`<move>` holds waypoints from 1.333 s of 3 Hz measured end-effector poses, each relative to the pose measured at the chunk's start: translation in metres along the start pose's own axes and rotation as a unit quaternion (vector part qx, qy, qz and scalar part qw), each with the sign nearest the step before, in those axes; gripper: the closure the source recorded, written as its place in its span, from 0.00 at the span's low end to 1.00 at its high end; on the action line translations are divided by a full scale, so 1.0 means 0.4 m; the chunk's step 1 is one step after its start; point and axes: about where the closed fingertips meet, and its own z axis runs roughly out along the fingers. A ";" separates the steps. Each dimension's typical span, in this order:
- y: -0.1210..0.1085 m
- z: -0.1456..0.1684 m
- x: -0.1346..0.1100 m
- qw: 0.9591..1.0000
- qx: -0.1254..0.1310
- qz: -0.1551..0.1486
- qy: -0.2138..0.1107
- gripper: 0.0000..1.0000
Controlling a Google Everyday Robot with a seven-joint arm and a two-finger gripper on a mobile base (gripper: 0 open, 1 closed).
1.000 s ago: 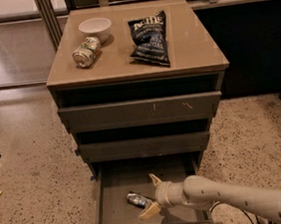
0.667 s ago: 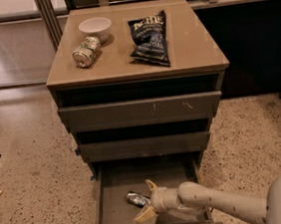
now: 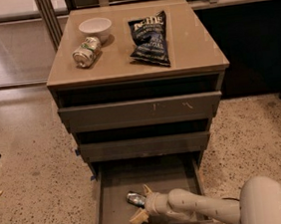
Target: Pick redbull can from bottom drawer and place on counter
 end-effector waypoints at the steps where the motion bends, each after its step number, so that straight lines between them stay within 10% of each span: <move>1: -0.038 0.047 0.027 0.999 0.032 -0.015 0.019 0.00; 2: -0.058 0.085 0.070 0.998 0.050 -0.021 0.045 0.00; 4: -0.086 0.126 0.139 0.993 0.071 -0.025 0.095 0.41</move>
Offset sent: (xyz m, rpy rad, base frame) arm 0.0339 -0.0009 -0.0732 -0.2055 -0.0448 -0.0843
